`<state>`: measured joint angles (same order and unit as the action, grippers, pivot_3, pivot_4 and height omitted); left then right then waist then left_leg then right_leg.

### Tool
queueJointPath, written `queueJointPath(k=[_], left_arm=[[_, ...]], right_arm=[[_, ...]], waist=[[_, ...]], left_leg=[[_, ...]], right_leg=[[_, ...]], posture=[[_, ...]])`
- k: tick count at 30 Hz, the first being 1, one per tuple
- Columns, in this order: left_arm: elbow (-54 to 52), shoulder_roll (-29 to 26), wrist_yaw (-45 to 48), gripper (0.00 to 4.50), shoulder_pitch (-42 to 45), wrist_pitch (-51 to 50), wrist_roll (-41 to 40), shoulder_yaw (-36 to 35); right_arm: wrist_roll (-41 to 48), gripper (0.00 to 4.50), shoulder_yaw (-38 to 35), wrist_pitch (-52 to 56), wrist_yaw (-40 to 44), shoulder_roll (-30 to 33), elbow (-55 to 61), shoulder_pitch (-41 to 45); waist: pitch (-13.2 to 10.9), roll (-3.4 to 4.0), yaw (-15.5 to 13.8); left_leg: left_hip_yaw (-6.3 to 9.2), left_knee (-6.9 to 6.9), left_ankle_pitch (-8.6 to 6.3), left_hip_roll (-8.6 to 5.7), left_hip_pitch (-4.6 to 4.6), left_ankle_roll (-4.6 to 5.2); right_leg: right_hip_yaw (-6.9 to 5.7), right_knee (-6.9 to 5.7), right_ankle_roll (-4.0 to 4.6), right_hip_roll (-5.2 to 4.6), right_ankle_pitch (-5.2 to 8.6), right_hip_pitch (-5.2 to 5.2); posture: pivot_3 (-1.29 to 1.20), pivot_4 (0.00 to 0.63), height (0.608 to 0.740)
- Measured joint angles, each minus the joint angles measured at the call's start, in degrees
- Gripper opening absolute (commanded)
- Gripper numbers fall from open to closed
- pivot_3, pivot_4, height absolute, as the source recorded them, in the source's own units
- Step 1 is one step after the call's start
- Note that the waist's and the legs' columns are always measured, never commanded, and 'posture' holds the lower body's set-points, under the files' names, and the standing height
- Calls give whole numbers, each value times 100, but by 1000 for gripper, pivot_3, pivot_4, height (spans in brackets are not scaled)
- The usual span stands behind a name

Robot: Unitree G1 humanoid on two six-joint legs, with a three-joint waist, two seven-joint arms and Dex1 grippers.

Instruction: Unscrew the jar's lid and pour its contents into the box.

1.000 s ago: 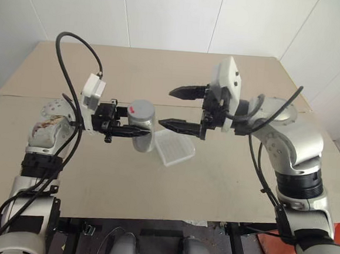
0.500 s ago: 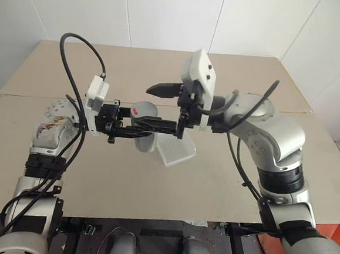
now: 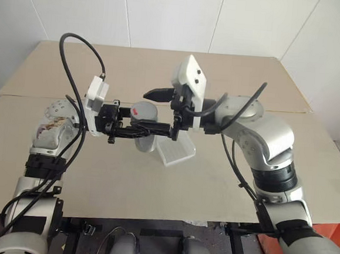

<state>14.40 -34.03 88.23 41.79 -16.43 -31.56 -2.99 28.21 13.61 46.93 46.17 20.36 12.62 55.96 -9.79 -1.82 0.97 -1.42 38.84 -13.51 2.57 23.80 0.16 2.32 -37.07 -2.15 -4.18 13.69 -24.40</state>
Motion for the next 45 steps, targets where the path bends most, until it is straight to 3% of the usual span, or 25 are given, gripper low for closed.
queueJointPath(k=[1, 4, 8, 18, 22, 29, 34, 35, 38, 45], left_arm=[[0, 0, 0, 2011, -1, 0, 0, 0], [0, -4, 2, 2011, -22, 0, 0, 0], [0, -6, -38, 2011, -59, -1, 3, 0], [-4, -11, -13, 2011, -132, 0, 9, 49], [-52, -10, -138, 2011, -228, 9, 17, 55], [-239, 18, -706, 2011, -360, 148, 12, -188], [-249, 57, -1129, 2011, -364, 315, 105, -249], [-249, 60, -1172, 2011, -364, 358, 118, -249], [-247, 95, -1292, 2011, -356, 402, 140, -246], [-234, 148, -1802, 2011, -335, 1184, 885, -35]], right_arm=[[-1, 4473, 0, 0, 0, -8, -8, 1], [-1, 3912, 0, 0, 1, -35, -28, 2], [10, 2737, 2, 0, 24, -71, -28, 16], [127, 2735, -225, 73, 32, -4, -88, 126], [12, 2735, -705, 85, -129, 583, -229, 74], [-658, 2735, -1230, -300, -704, 1393, -151, -1865], [-1424, 2735, -1141, -566, -1350, 1444, -477, -2906], [-1576, 3469, -1090, -628, -1494, 1349, -628, -3016], [-1858, 4417, -921, -858, -1810, 1007, -1001, -3231], [-1477, 4482, -1126, -389, -1314, 1477, -110, -3210]], waist=[[0, 0, 0], [0, 0, 1], [0, 0, 1], [0, 0, 0], [0, 0, -41], [1, -2, -28], [1, -2, 23], [1, -2, 31], [1, -1, 47], [-1, 1, -5]], left_leg=[[0, 0, 0, 0, 0, 0], [0, 0, 0, 0, 0, 0], [0, 0, 0, 0, 0, 0], [0, 0, 0, 0, 0, 0], [0, -1, 0, -4, 1, 0], [0, -3, -1, -6, 4, 1], [-3, -2, -1, -6, -7, 1], [-3, -2, -1, -5, -7, 1], [-4, -2, -1, -6, -6, 1], [-3, -2, -1, -6, -4, 1]], right_leg=[[0, 0, 0, 0, 0, 0], [0, 0, 0, 0, 0, 0], [0, 0, 0, 0, 0, 0], [0, 0, 0, 0, 0, 0], [-4, 4, 0, -6, 0, 3], [-1, 22, 0, -8, 0, 1], [6, 16, 0, -5, 0, 6], [6, 16, 0, -3, 0, 7], [9, 16, 0, -3, 0, 3], [7, 21, -1, -4, 0, 6]], posture=[[0, 150, 740], [0, 150, 740], [0, 150, 740], [0, 150, 740], [0, 150, 740], [0, 150, 740], [0, 150, 740], [0, 150, 740], [0, 150, 740], [0, 150, 740]])
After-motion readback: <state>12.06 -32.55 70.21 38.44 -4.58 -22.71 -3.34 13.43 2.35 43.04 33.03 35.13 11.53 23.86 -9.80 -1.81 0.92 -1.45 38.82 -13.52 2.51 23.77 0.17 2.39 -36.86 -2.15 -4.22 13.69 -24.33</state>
